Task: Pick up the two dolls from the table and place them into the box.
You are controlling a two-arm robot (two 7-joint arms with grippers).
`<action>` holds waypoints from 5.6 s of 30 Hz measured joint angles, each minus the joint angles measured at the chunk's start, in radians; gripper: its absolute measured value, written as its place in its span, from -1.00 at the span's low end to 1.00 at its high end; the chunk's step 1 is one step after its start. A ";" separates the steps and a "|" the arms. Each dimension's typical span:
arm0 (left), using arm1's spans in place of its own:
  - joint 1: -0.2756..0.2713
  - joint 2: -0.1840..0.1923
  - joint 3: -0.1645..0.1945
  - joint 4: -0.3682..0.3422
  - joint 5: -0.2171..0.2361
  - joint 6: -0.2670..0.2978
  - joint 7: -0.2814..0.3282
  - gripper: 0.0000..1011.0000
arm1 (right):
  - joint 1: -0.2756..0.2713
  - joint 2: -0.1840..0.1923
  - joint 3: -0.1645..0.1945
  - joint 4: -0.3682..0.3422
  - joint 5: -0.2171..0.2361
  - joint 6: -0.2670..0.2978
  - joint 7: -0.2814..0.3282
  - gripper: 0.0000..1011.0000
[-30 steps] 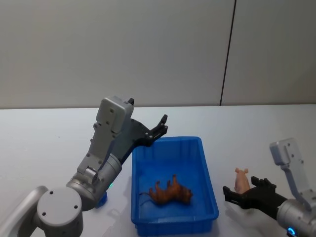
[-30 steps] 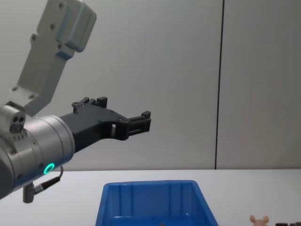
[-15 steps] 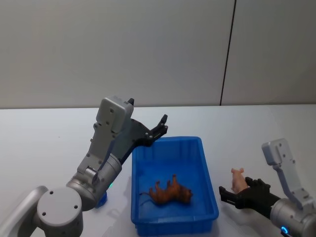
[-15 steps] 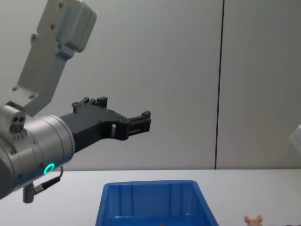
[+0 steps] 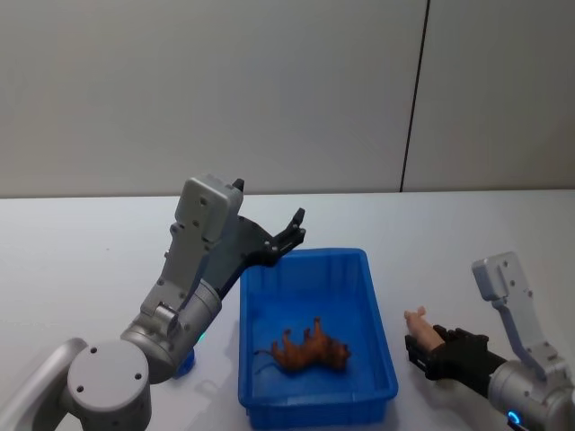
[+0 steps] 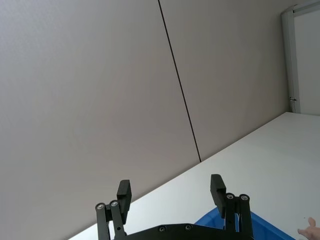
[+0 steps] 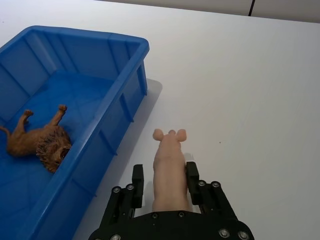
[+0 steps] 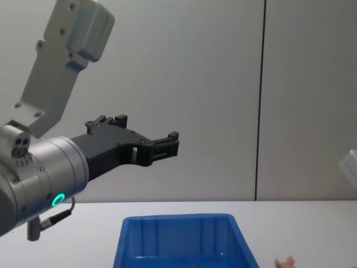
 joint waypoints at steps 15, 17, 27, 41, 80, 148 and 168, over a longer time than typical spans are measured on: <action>0.000 0.000 0.000 0.000 0.000 0.000 0.000 0.99 | 0.000 0.005 0.003 -0.001 -0.002 -0.020 0.010 -0.32; 0.000 0.000 0.000 0.000 0.000 0.000 0.000 0.99 | -0.001 0.008 0.005 -0.006 -0.002 -0.032 0.015 -0.32; 0.000 0.000 0.000 0.000 0.000 0.000 0.000 0.99 | -0.001 0.025 0.016 -0.044 -0.016 -0.099 0.043 -0.32; 0.000 0.000 0.000 0.000 0.000 0.000 0.000 0.99 | 0.033 0.033 0.026 -0.094 -0.013 -0.187 0.156 -0.32; 0.000 0.000 0.000 0.000 0.000 0.000 0.000 0.99 | 0.266 -0.072 -0.046 0.122 -0.001 -0.013 0.552 0.80; 0.274 0.249 -0.100 -0.207 -0.450 0.354 0.113 0.99 | -0.107 0.251 0.206 -0.163 0.192 -0.232 0.010 0.98; 0.172 0.194 -0.108 0.029 -0.444 0.423 0.000 0.99 | -0.119 0.260 0.214 -0.168 0.197 -0.239 -0.005 0.98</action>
